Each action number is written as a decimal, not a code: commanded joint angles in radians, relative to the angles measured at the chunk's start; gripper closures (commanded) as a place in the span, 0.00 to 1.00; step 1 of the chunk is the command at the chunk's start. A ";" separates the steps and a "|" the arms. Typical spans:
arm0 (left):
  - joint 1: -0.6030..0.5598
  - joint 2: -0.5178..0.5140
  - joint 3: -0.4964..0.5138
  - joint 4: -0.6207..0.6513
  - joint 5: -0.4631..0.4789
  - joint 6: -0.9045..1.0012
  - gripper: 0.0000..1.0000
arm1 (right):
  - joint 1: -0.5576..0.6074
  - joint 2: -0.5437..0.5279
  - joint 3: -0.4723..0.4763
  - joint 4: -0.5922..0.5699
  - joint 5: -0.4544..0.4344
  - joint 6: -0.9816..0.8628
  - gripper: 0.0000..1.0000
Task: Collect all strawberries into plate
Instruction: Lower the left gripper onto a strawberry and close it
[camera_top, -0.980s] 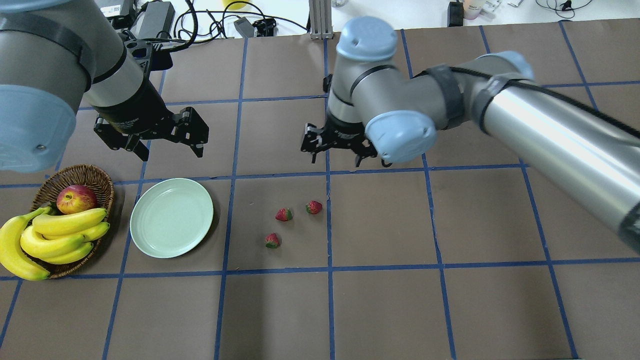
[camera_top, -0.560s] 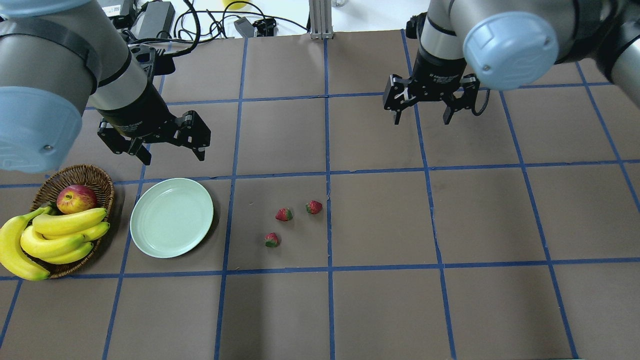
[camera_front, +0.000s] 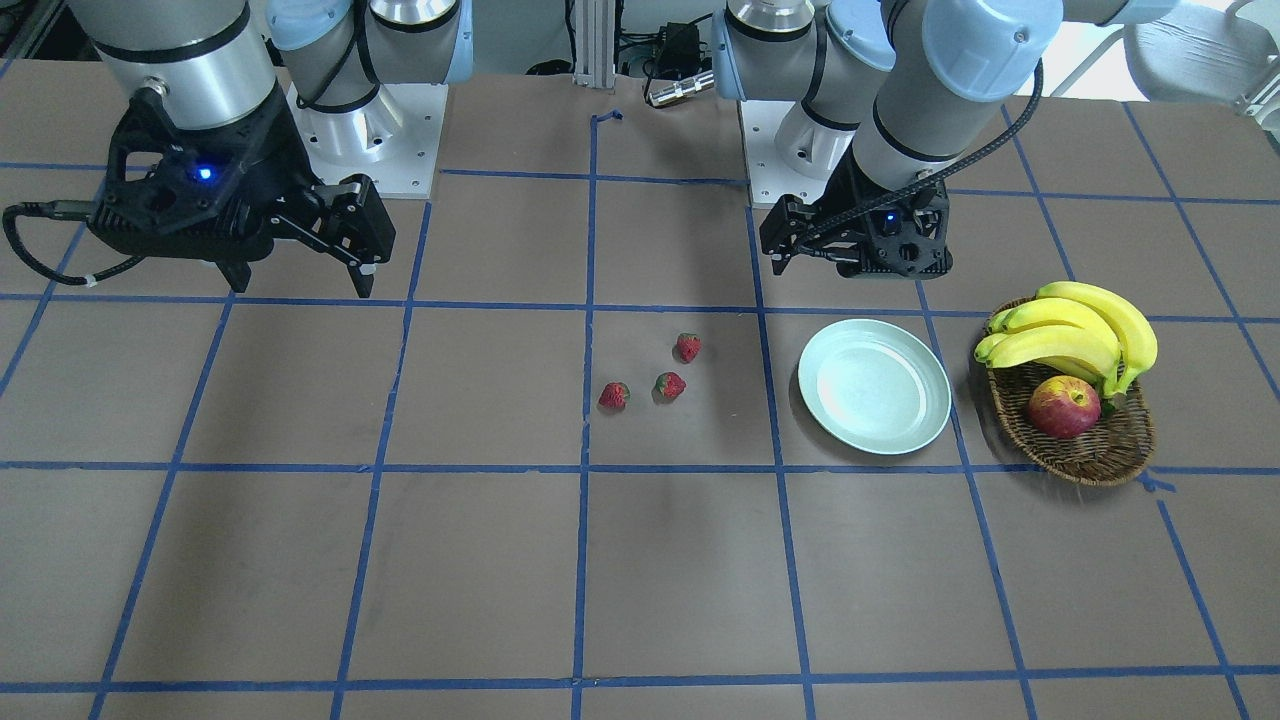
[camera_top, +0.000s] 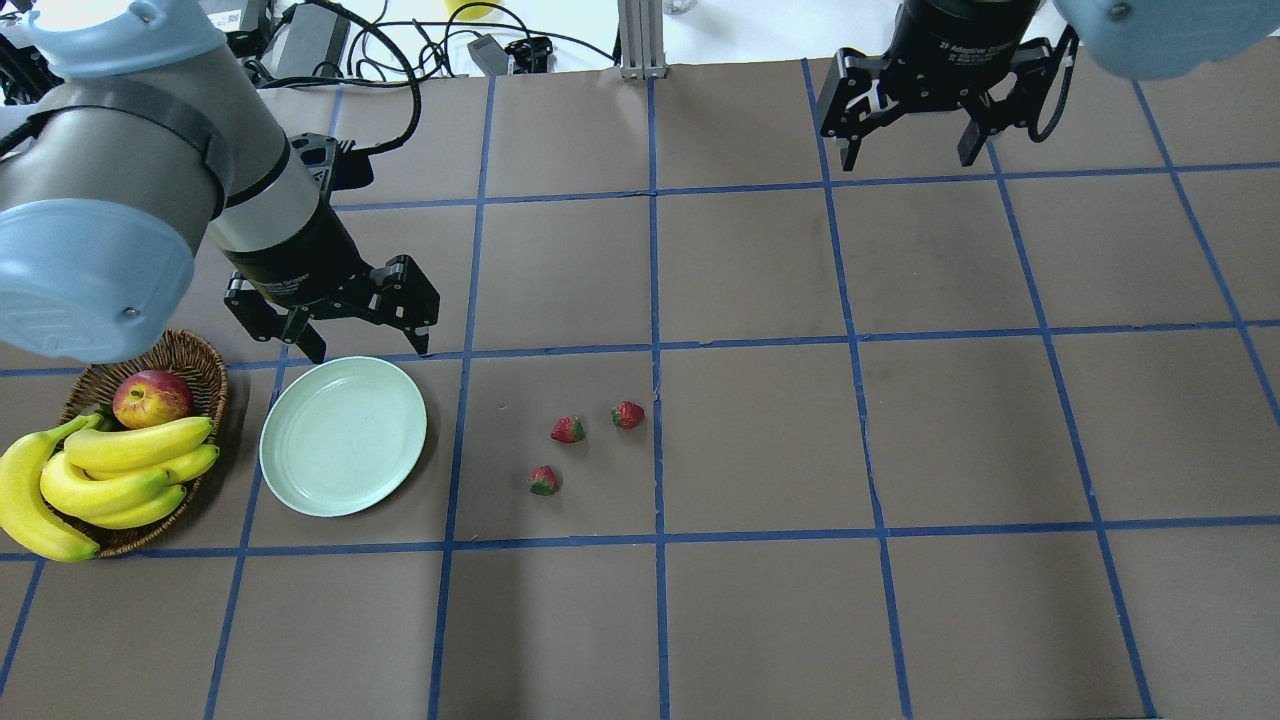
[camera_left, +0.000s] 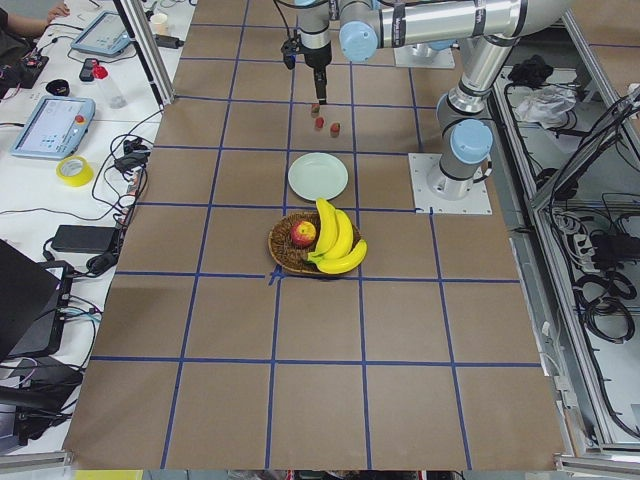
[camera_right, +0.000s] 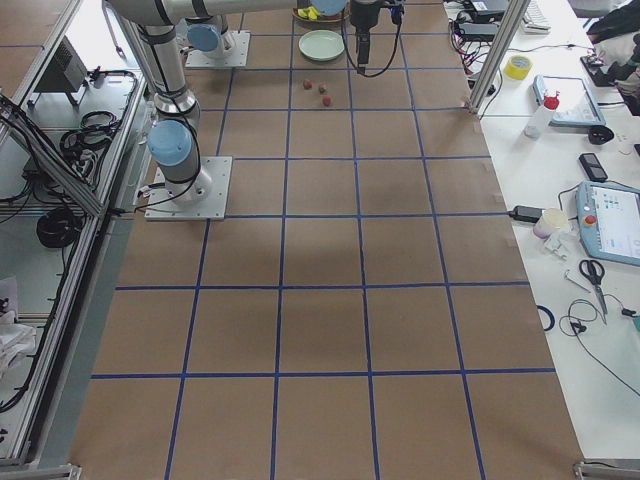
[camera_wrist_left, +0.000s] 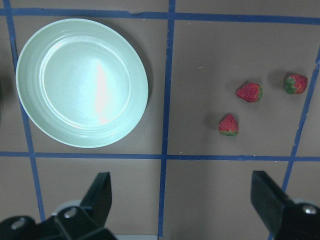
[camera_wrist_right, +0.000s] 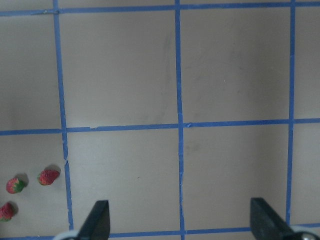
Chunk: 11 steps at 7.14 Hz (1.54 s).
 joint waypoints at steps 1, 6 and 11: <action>-0.022 -0.043 -0.004 -0.020 -0.029 -0.012 0.00 | 0.000 -0.044 0.141 -0.265 0.000 -0.057 0.00; -0.081 -0.134 -0.256 0.265 -0.132 -0.034 0.00 | -0.009 -0.122 0.167 -0.055 -0.026 -0.087 0.00; -0.116 -0.267 -0.345 0.498 -0.129 -0.100 0.03 | -0.026 -0.123 0.170 0.019 -0.041 -0.211 0.00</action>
